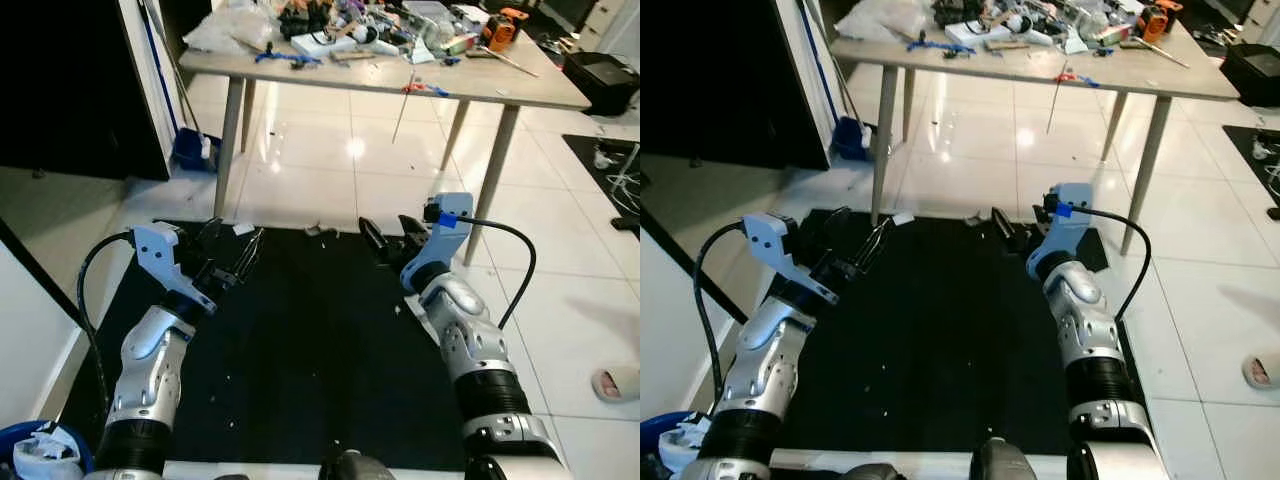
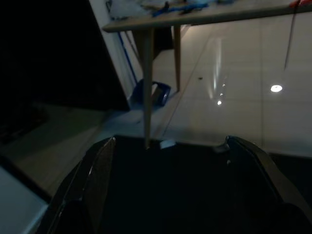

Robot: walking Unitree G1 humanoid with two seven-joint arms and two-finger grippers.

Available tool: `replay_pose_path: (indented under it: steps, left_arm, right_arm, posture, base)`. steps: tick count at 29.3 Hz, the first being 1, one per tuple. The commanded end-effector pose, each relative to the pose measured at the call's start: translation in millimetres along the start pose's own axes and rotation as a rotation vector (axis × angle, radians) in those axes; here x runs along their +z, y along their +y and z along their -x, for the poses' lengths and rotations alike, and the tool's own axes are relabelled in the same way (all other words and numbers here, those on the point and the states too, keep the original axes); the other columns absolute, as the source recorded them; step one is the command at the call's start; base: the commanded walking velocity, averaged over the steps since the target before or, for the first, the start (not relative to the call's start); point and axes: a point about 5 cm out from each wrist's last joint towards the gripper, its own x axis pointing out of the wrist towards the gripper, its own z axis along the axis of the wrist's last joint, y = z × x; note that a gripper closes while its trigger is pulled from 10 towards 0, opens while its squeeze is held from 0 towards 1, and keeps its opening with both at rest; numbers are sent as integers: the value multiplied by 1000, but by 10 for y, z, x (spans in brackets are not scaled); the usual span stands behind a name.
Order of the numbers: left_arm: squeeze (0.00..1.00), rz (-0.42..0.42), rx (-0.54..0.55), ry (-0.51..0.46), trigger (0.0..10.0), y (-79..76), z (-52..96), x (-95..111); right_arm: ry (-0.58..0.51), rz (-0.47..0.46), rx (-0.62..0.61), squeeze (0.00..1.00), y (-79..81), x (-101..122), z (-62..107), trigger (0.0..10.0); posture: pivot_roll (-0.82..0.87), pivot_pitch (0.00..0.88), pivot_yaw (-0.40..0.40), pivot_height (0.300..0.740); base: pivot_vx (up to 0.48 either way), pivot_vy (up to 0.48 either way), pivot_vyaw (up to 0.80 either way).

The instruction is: Picking trash to rubbish bin

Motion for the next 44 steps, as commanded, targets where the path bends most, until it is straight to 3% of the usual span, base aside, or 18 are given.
replay_pose_path:
  steps: [1, 22, 31, 44]
  left_arm:
    - [0, 9, 8, 12, 10000, 21, 38, -29]
    - [0, 6, 0, 10, 10000, 14, 36, -20]
    - [0, 6, -1, 11, 10000, 14, 35, -22]
    - [0, 6, -6, 13, 10000, 14, 35, -34]
  right_arm:
    - [7, -19, -6, 0, -3, -25, 1, 10000]
    - [24, -16, -5, 0, -10, -36, 0, 10000]
    - [33, -21, 1, 0, -2, -49, -6, 10000]
    - [32, -14, 8, 0, -1, -45, -4, 10000]
  posture:
    - [40, 0, -44, 740]
    - [39, 0, -44, 740]
    - [39, 0, -44, 740]
    - [38, 0, -46, 740]
  base:
    - [386, 0, 0]
    - [384, 0, 0]
    - [385, 0, -667]
    - [384, 0, 0]
